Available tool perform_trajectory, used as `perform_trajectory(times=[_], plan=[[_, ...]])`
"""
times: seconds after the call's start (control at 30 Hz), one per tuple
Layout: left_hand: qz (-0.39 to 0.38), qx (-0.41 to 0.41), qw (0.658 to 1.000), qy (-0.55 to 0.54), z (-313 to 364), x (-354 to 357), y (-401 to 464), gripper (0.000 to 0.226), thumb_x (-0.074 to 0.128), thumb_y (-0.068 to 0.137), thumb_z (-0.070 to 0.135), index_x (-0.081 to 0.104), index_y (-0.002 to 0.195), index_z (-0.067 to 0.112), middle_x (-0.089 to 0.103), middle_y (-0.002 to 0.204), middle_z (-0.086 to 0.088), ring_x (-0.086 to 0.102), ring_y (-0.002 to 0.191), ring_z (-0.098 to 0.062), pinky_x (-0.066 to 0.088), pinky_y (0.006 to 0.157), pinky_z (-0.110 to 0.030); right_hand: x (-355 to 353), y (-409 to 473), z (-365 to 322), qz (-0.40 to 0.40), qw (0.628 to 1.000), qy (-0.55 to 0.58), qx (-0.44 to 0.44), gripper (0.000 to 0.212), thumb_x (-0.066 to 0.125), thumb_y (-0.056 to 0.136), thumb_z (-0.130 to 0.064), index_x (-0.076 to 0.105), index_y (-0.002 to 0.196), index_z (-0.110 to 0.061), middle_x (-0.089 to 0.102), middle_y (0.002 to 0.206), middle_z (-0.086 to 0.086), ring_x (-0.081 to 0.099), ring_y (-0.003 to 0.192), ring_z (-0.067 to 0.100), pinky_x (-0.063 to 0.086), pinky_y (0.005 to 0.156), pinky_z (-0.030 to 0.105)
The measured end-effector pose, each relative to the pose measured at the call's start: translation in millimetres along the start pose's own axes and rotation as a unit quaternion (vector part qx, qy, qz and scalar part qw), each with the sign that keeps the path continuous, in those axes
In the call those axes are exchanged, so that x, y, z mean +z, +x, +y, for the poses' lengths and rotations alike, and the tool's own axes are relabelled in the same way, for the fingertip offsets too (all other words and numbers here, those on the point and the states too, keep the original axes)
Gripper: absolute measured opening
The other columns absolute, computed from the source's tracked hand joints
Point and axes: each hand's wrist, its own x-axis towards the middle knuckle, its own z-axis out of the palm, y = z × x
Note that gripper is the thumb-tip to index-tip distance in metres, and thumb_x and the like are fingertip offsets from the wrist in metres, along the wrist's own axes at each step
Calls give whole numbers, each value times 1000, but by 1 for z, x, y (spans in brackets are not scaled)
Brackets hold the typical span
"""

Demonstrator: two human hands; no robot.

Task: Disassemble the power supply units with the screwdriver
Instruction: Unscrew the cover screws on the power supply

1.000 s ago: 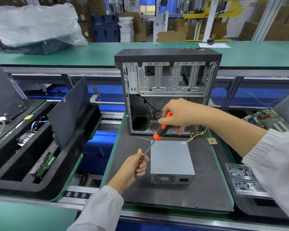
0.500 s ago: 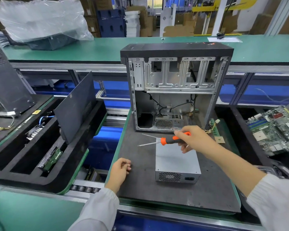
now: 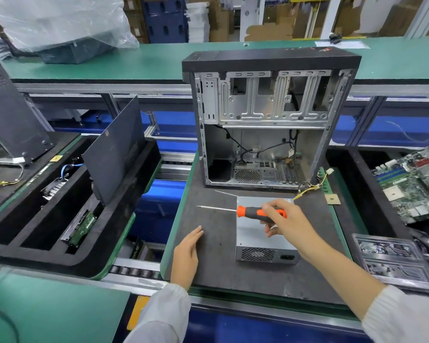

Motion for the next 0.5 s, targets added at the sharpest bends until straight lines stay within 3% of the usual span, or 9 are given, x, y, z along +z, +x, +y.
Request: perform_trajectory(times=[0.13,0.37,0.5], plan=[[-27,-4,1000,9,1,0,-2,38,46,99,-1,60,131,15,52,134,15,49,127,-5,26,104,-2,4,5,9,1,1000,-14,-6,20,57,95,-24,62,94,-5,65,75,14,60,53,17,54,51,27],[-61,-24,997,46,-6,6,-2,40,42,101,2,54,136,17,47,145,9,26,145,-22,21,116,-31,9,10,29,-12,1000,6,29,20,59,94,-26,62,95,-6,63,80,15,59,54,16,53,52,27],[-31,-21,999,5,-3,4,-2,39,44,100,0,57,134,15,51,139,11,39,139,-18,27,115,-26,8,12,32,-15,999,13,37,21,59,94,-25,62,101,-5,63,93,20,61,57,15,54,55,25]])
